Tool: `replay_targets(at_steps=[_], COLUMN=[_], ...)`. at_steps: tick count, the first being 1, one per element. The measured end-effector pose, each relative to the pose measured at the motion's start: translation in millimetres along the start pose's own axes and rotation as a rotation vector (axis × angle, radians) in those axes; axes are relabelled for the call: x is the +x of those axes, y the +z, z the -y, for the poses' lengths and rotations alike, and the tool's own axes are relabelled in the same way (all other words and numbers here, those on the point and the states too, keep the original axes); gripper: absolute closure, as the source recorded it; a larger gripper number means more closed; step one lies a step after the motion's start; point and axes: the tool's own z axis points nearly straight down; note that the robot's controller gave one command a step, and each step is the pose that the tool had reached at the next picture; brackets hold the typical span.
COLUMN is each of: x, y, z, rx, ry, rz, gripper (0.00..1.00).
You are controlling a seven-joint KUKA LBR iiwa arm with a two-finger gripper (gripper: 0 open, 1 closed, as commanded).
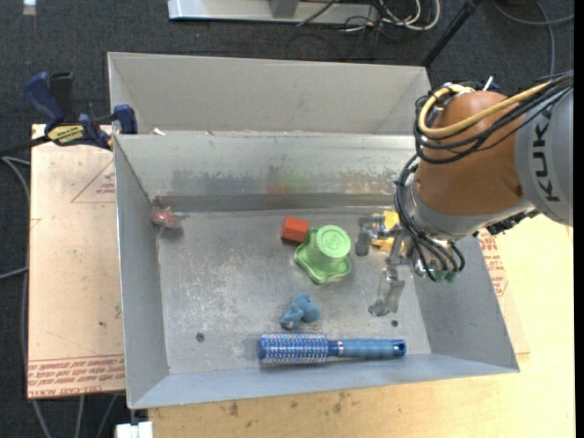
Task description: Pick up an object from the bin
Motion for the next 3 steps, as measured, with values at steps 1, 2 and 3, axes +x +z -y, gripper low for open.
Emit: replay_targets(at_steps=[1, 2, 3], x=[38.9, 30.0, 43.1], y=[125.7, 96.0, 96.6], z=[-49.9, -69.3, -70.0], rx=[0.001, 0.001, 0.001], ry=[-0.200, -0.269, -0.289], rz=[0.026, 0.011, 0.008], gripper=[0.00, 0.00, 0.00])
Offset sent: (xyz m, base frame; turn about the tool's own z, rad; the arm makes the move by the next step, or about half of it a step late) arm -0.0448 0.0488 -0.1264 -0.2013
